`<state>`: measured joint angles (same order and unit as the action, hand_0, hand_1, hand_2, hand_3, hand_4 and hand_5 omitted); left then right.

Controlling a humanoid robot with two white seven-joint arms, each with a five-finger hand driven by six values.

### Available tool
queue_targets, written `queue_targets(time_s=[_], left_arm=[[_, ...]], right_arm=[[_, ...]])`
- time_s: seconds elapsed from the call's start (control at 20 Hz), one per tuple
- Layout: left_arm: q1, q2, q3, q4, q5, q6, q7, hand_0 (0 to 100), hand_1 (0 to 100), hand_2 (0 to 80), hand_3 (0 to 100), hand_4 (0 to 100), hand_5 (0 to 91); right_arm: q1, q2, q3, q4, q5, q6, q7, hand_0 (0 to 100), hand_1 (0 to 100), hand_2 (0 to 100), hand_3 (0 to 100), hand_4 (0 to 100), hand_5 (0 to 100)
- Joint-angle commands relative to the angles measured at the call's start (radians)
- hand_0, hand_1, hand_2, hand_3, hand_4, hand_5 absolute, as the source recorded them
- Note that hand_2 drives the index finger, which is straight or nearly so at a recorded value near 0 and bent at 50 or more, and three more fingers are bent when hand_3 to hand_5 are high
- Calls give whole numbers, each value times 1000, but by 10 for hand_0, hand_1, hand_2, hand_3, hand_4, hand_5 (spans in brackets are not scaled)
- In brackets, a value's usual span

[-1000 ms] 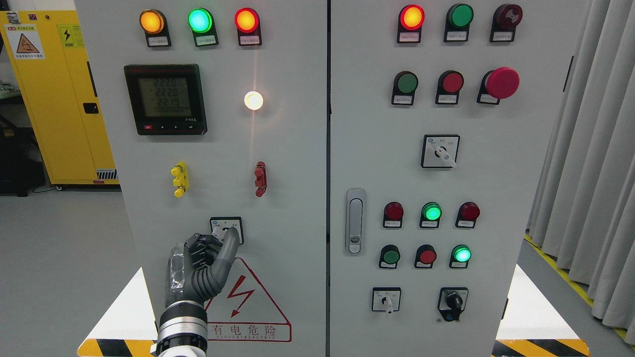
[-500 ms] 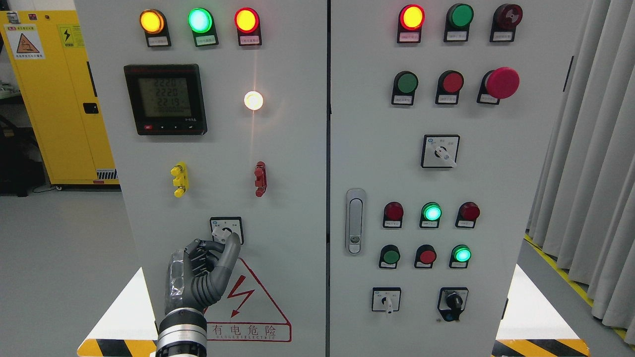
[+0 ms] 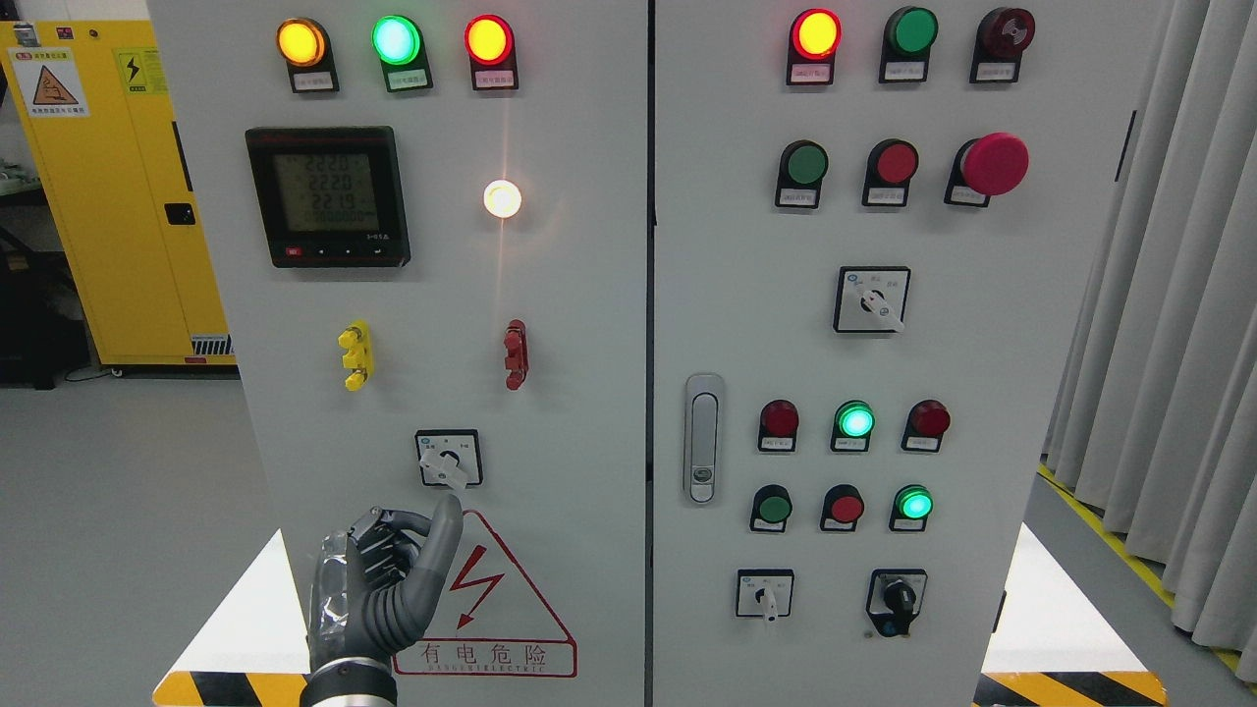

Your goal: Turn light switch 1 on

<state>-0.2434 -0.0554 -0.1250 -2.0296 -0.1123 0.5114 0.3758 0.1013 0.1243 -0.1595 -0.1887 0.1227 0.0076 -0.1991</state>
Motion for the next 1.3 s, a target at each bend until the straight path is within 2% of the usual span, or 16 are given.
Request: queue_targets(time_s=[0.0, 0.2, 0.35, 0.4, 0.5, 0.6, 0.7, 0.85, 0.9, 1.0, 1.05, 1.1, 1.15, 1.25], left_arm=[[180, 3, 10, -47, -1, -138, 3, 193, 512, 640, 950, 956, 890], [312, 0, 60, -40, 3, -243, -24, 207, 495, 650, 959, 962, 889], [470, 6, 137, 6, 38, -368, -121, 227, 458, 660, 974, 974, 879], [508, 14, 166, 35, 67, -410, -144, 233, 438, 654, 979, 969, 869], [558, 45, 218, 119, 147, -477, -158, 236, 424, 643, 980, 959, 855], [620, 75, 277, 265, 207, -586, -216, 237, 403, 615, 967, 946, 836], [639, 89, 312, 411, 235, -669, -280, 236, 373, 580, 928, 912, 741], [671, 109, 328, 587, 246, -702, -331, 231, 359, 561, 880, 871, 645], [679, 111, 324, 662, 253, -711, -345, 227, 352, 528, 814, 792, 552], [679, 111, 320, 835, 276, -767, -374, 222, 346, 508, 774, 744, 479], [679, 111, 317, 929, 278, -799, -400, 218, 339, 466, 720, 697, 433], [679, 112, 315, 1015, 276, -830, -431, 214, 327, 335, 595, 615, 342], [679, 111, 312, 1089, 273, -856, -454, 211, 321, 332, 593, 605, 328], [679, 111, 288, 1230, 272, -869, -504, 193, 285, 202, 460, 480, 157]], right_arm=[[0, 0, 0, 0, 0, 0, 0, 0, 500, 40, 0, 0, 0], [0, 0, 0, 0, 0, 0, -2, 0, 500, 40, 0, 0, 0], [0, 0, 0, 0, 0, 0, 0, 0, 500, 40, 0, 0, 0], [0, 0, 0, 0, 0, 0, 0, 0, 500, 40, 0, 0, 0], [0, 0, 0, 0, 0, 0, 0, 0, 500, 40, 0, 0, 0], [0, 0, 0, 0, 0, 0, 0, 0, 500, 40, 0, 0, 0], [0, 0, 0, 0, 0, 0, 0, 0, 500, 40, 0, 0, 0], [0, 0, 0, 0, 0, 0, 0, 0, 500, 40, 0, 0, 0], [0, 0, 0, 0, 0, 0, 0, 0, 500, 40, 0, 0, 0], [0, 0, 0, 0, 0, 0, -2, 0, 500, 40, 0, 0, 0], [0, 0, 0, 0, 0, 0, 0, 0, 500, 40, 0, 0, 0], [0, 0, 0, 0, 0, 0, 0, 0, 500, 40, 0, 0, 0], [0, 0, 0, 0, 0, 0, 0, 0, 500, 40, 0, 0, 0], [0, 0, 0, 0, 0, 0, 0, 0, 500, 40, 0, 0, 0]])
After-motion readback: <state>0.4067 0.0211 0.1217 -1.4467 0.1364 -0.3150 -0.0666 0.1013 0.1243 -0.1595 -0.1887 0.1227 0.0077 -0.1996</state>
